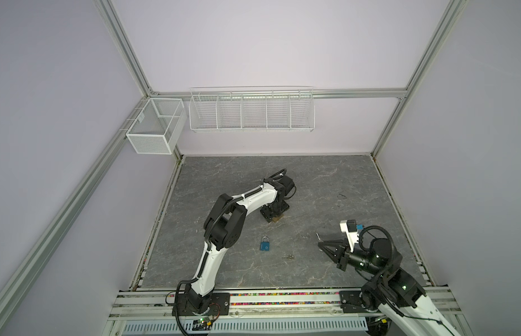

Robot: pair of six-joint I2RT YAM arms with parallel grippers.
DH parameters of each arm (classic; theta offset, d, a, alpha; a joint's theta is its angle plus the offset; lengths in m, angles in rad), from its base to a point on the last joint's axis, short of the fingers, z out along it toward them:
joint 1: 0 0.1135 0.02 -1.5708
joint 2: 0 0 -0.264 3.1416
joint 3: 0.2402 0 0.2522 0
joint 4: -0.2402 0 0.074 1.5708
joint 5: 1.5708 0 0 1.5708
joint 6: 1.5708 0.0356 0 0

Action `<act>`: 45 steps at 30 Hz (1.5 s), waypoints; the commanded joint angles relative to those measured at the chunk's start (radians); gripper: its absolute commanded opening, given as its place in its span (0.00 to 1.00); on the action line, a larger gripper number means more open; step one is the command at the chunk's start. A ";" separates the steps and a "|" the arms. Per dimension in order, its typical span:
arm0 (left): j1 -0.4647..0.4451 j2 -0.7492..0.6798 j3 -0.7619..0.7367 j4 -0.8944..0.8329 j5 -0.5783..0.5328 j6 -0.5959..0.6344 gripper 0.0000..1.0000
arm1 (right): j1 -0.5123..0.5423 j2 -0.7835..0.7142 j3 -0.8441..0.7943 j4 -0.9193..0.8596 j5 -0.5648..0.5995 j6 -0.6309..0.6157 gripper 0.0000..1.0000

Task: Unlock with the key
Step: 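Lower the left gripper onto the brass padlock body and close on it, then lift the brass padlock with the left gripper and tilt it toward the right gripper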

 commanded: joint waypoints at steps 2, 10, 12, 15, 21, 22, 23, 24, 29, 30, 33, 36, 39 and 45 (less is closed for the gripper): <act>0.022 0.047 0.014 -0.031 0.009 -0.002 0.71 | -0.003 -0.023 0.000 -0.007 0.014 -0.031 0.06; 0.009 0.038 -0.004 0.012 0.063 -0.005 0.66 | -0.003 -0.039 0.005 -0.028 0.028 -0.037 0.06; -0.001 0.029 -0.009 0.021 0.069 -0.017 0.68 | -0.005 -0.033 0.003 -0.019 0.026 -0.036 0.06; -0.005 0.028 -0.032 0.057 0.087 -0.038 0.69 | -0.004 -0.017 0.003 -0.002 0.024 -0.034 0.06; 0.003 0.042 -0.086 0.132 0.118 -0.076 0.51 | -0.003 -0.012 0.023 -0.026 0.019 -0.043 0.06; 0.003 0.039 -0.098 0.149 0.121 -0.079 0.44 | -0.004 -0.017 0.023 -0.031 0.023 -0.045 0.06; 0.003 0.034 -0.104 0.163 0.121 -0.082 0.36 | -0.004 -0.021 0.022 -0.036 0.026 -0.047 0.06; 0.003 0.031 -0.104 0.167 0.123 -0.080 0.30 | -0.004 -0.025 0.020 -0.038 0.028 -0.047 0.06; 0.004 -0.026 -0.086 0.149 0.075 -0.007 0.11 | -0.003 0.008 0.011 -0.015 0.030 -0.042 0.06; 0.003 -0.053 -0.090 0.152 0.058 0.016 0.10 | -0.004 0.023 0.009 -0.007 0.034 -0.046 0.06; 0.003 -0.156 -0.149 0.215 0.007 0.060 0.08 | -0.005 0.091 -0.011 0.052 0.062 -0.060 0.06; -0.001 -0.271 -0.248 0.351 -0.003 0.102 0.06 | -0.009 0.210 -0.009 0.168 0.051 -0.072 0.06; -0.017 -0.380 -0.334 0.471 -0.039 0.139 0.04 | -0.019 0.347 0.026 0.264 0.016 -0.102 0.06; -0.028 -0.567 -0.494 0.636 -0.063 0.188 0.00 | -0.075 0.534 0.035 0.423 -0.048 -0.080 0.06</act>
